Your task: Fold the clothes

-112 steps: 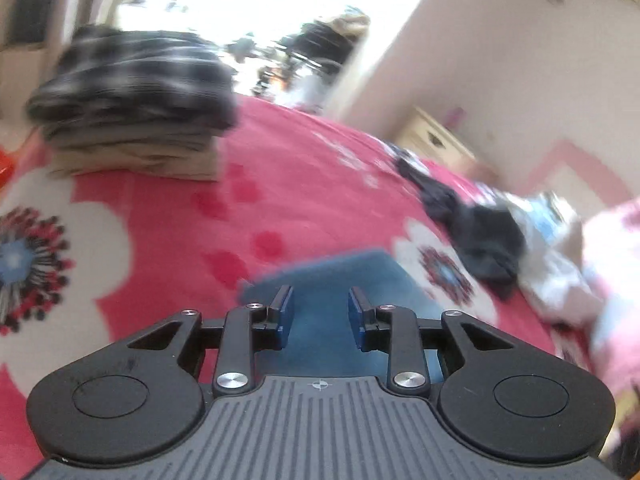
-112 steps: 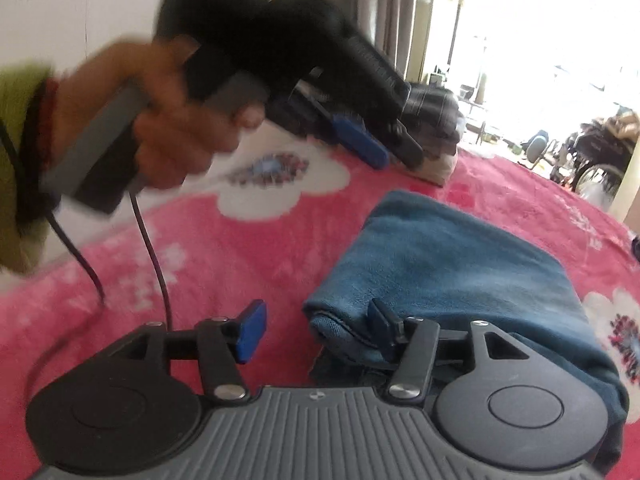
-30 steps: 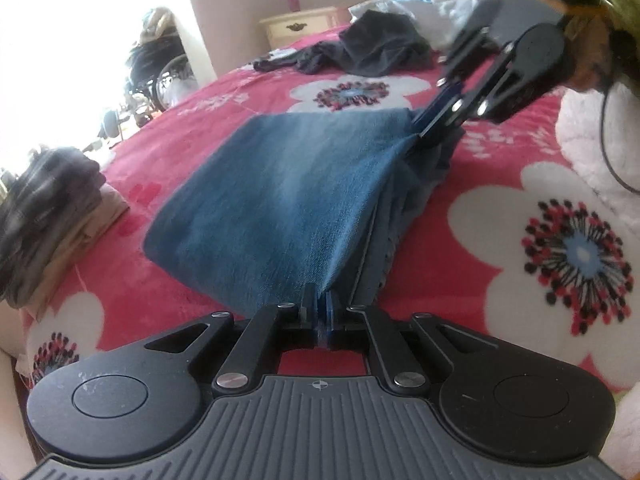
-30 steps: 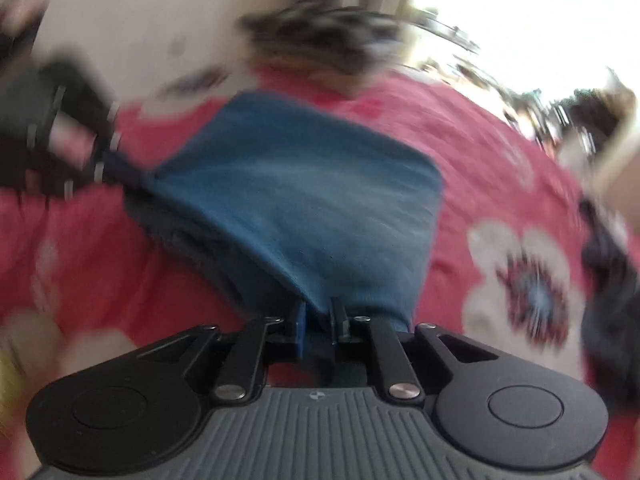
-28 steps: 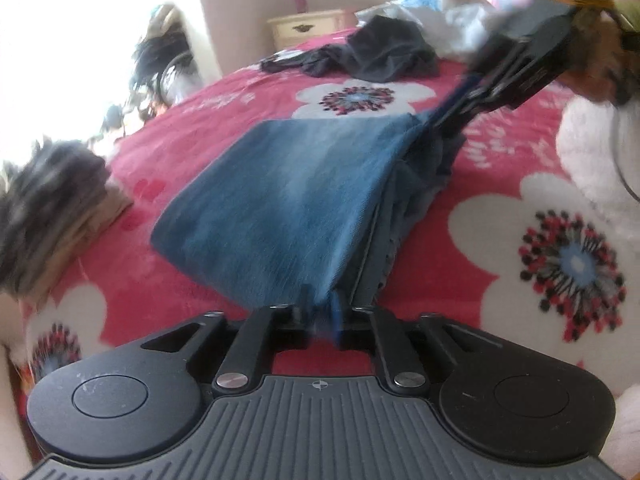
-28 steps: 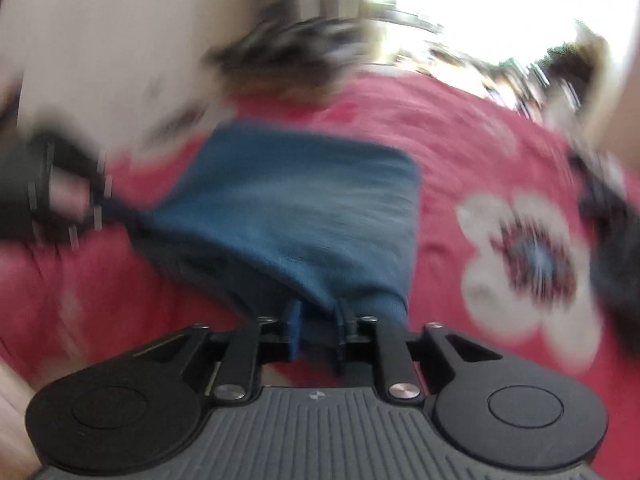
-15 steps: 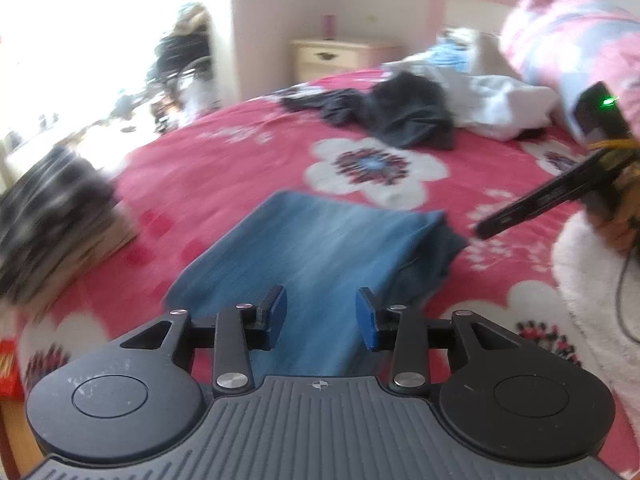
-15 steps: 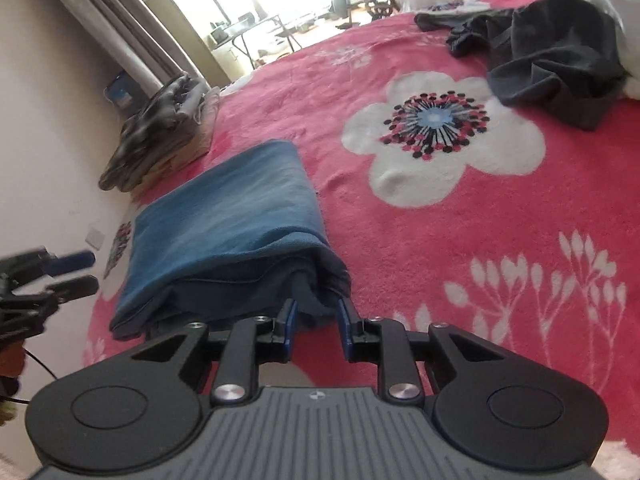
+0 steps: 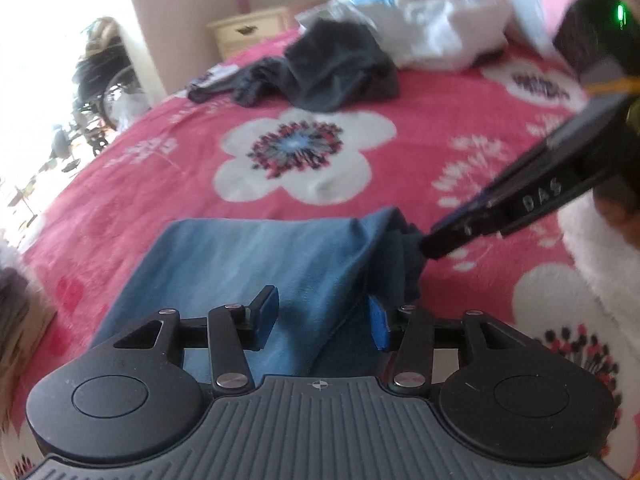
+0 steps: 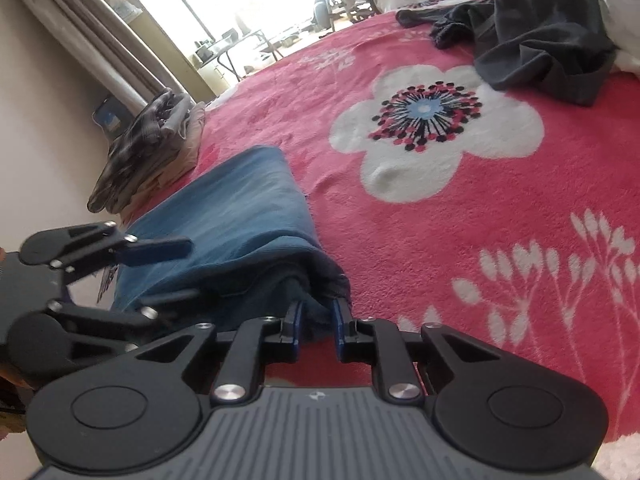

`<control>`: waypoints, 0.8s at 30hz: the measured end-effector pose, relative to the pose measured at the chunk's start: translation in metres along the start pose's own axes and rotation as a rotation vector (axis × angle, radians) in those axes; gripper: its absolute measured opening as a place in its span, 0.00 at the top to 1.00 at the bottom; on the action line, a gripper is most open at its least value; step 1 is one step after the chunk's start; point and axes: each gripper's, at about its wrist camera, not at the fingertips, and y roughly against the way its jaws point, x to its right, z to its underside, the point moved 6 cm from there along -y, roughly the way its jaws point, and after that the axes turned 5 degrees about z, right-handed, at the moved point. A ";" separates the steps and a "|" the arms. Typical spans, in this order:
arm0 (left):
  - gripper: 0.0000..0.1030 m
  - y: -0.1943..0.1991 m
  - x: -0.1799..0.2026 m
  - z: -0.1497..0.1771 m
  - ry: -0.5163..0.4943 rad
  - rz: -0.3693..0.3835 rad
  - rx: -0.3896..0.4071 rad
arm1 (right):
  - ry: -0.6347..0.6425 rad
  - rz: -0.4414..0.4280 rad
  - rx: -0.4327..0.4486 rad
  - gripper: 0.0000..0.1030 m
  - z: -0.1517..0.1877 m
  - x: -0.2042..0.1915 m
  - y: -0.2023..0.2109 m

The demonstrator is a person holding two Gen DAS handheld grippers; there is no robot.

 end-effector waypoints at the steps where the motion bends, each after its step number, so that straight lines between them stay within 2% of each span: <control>1: 0.54 -0.002 0.002 0.000 -0.009 -0.009 -0.003 | -0.006 -0.002 -0.001 0.84 0.000 0.001 -0.002; 4: 0.61 -0.007 0.006 0.002 -0.024 -0.030 -0.001 | -0.036 -0.016 -0.009 0.85 -0.001 0.004 -0.006; 6: 0.74 -0.005 0.004 0.002 -0.001 -0.035 0.020 | -0.051 -0.023 -0.012 0.86 -0.002 0.006 -0.008; 11: 0.89 0.002 -0.003 -0.003 0.093 -0.023 0.051 | -0.086 -0.041 -0.015 0.88 -0.003 0.009 -0.010; 17: 0.97 0.004 -0.005 -0.005 0.156 0.000 0.094 | -0.178 -0.090 -0.005 0.89 -0.006 0.012 -0.013; 21: 0.99 0.010 -0.011 -0.005 0.214 0.012 0.135 | -0.250 -0.153 0.001 0.90 -0.007 0.009 -0.016; 24: 0.99 0.015 -0.015 -0.006 0.265 0.038 0.170 | -0.270 -0.169 0.009 0.90 -0.005 0.005 -0.016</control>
